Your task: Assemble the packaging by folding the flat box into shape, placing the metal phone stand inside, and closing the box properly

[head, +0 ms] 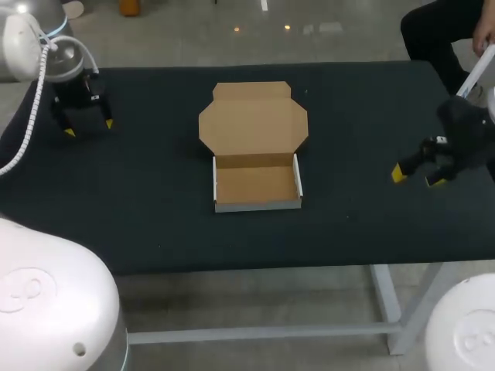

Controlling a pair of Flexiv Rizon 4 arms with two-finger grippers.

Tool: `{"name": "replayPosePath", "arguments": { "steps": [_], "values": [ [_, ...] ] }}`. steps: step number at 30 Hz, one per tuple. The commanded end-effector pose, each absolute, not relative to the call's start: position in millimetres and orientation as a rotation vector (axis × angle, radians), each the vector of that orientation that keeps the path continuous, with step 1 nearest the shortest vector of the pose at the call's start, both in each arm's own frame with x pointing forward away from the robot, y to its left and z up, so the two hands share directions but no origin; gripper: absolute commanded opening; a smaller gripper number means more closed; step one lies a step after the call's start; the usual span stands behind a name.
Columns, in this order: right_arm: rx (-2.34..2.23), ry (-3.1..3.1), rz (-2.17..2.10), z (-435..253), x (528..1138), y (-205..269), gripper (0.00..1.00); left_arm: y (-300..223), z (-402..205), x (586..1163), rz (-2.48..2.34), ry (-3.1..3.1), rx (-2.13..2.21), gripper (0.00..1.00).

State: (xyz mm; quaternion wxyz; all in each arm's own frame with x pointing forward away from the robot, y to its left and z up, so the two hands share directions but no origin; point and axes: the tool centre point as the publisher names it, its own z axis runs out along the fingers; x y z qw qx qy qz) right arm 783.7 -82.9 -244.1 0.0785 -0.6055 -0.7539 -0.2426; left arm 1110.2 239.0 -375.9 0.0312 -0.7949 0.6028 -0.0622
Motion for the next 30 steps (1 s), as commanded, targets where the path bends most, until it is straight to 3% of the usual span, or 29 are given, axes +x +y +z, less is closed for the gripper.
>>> {"name": "replayPosePath", "arguments": {
  "steps": [1,30],
  "values": [
    [-1.807,-2.256,-0.722,-241,783,-84,1.0,240,-379,1123,-0.157,1.871,-2.462,1.0],
    [-1.807,-2.256,-0.722,-241,783,-84,1.0,278,-391,1160,-0.203,2.045,-2.288,1.0]
  ]
}}
